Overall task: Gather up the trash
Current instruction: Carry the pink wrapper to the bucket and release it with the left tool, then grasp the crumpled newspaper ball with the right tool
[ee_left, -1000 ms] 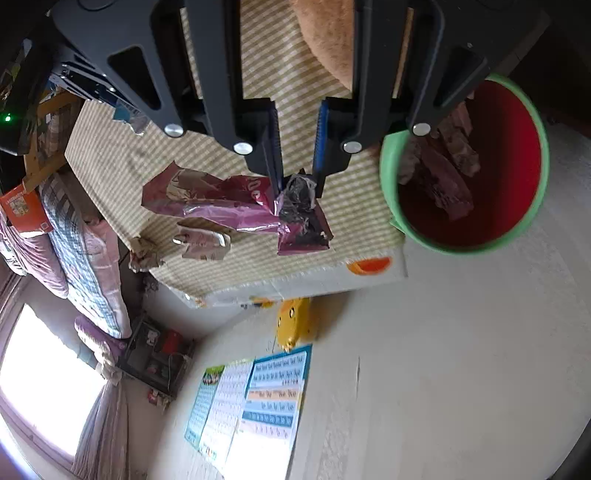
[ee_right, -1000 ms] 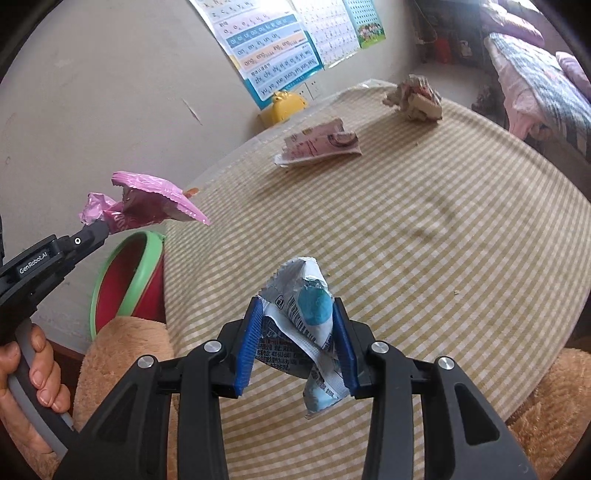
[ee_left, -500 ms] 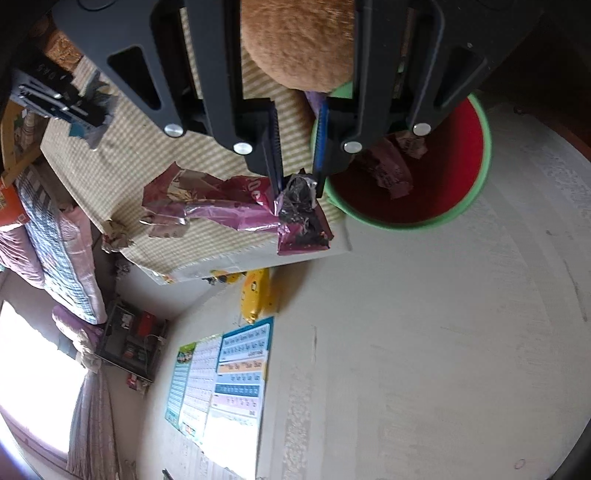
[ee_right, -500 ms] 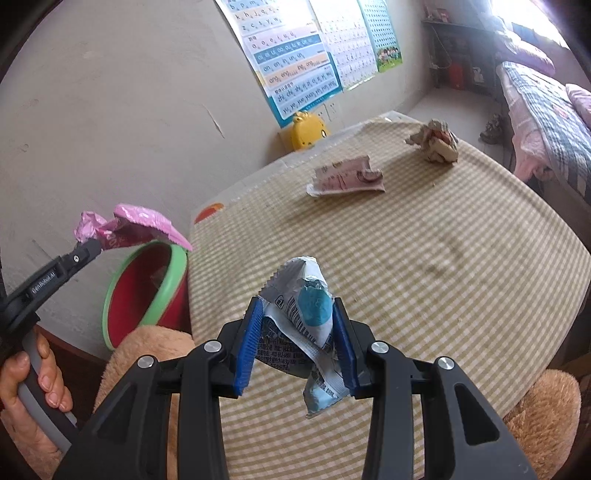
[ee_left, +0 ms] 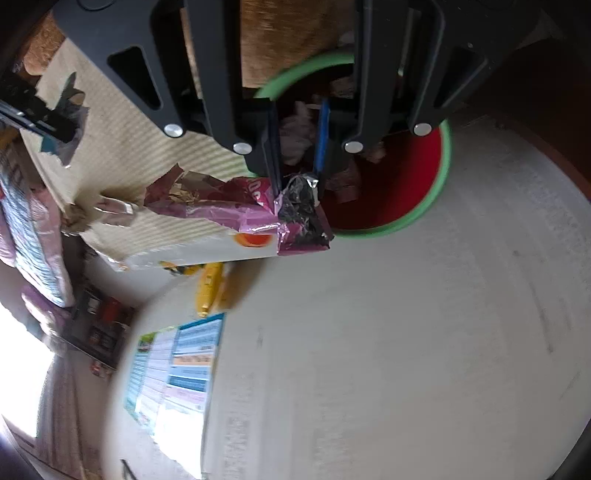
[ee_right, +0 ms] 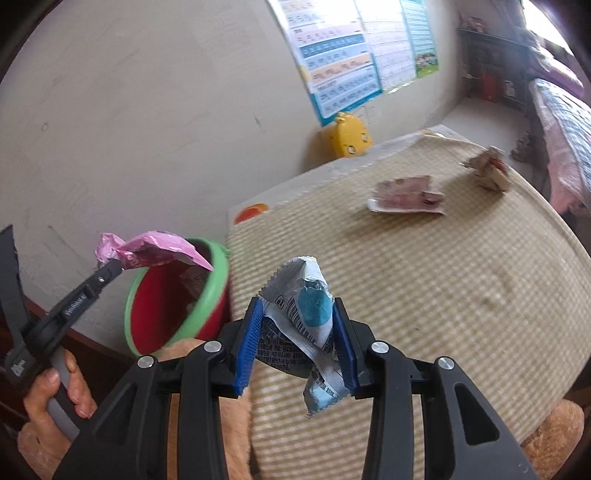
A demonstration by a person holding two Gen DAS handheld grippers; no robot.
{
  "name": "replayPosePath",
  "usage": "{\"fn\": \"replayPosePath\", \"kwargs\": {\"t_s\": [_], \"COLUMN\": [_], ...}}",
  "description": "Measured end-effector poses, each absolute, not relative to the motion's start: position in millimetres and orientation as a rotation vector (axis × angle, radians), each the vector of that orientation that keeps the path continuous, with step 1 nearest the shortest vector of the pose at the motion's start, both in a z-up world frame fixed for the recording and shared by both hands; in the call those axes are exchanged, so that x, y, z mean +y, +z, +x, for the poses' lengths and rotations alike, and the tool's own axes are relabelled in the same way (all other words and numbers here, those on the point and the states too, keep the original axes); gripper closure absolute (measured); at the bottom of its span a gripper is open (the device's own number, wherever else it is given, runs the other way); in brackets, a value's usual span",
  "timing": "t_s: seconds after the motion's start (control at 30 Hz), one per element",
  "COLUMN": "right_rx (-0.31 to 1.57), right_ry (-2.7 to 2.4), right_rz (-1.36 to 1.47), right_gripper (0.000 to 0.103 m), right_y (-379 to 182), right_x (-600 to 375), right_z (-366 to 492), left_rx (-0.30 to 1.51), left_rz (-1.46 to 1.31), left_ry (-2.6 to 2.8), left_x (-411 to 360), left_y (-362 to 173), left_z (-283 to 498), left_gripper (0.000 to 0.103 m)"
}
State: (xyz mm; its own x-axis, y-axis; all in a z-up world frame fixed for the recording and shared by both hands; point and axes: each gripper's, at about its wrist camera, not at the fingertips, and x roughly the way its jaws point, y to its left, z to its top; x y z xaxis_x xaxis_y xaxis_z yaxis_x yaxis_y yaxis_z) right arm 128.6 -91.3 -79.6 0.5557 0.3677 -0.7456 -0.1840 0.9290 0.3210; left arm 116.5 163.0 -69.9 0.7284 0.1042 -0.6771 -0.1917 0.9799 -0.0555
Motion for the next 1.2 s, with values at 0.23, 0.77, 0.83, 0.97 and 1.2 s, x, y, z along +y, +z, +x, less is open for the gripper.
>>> {"fn": "replayPosePath", "kwargs": {"t_s": [0.23, 0.77, 0.83, 0.97, 1.2], "right_rx": [0.987, 0.991, 0.984, 0.961, 0.908], "right_ry": [0.494, 0.684, 0.642, 0.469, -0.079], "right_rz": [0.211, 0.147, 0.164, 0.209, 0.301], "right_gripper": [0.065, 0.028, 0.023, 0.023, 0.022], "right_y": [-86, -98, -100, -104, -114], "right_x": [-18, 75, 57, -16, -212], "right_z": [158, 185, 189, 206, 246], "left_rx": [0.785, 0.809, 0.807, 0.8, 0.773], "left_rz": [-0.159, -0.19, -0.171, -0.136, -0.072], "left_ry": [0.302, 0.51, 0.497, 0.459, 0.399], "left_x": [207, 250, 246, 231, 199], "left_y": [-89, -112, -110, -108, -102], "left_z": [113, 102, 102, 106, 113], "left_gripper": [0.088, 0.029, 0.024, 0.02, 0.019]}}
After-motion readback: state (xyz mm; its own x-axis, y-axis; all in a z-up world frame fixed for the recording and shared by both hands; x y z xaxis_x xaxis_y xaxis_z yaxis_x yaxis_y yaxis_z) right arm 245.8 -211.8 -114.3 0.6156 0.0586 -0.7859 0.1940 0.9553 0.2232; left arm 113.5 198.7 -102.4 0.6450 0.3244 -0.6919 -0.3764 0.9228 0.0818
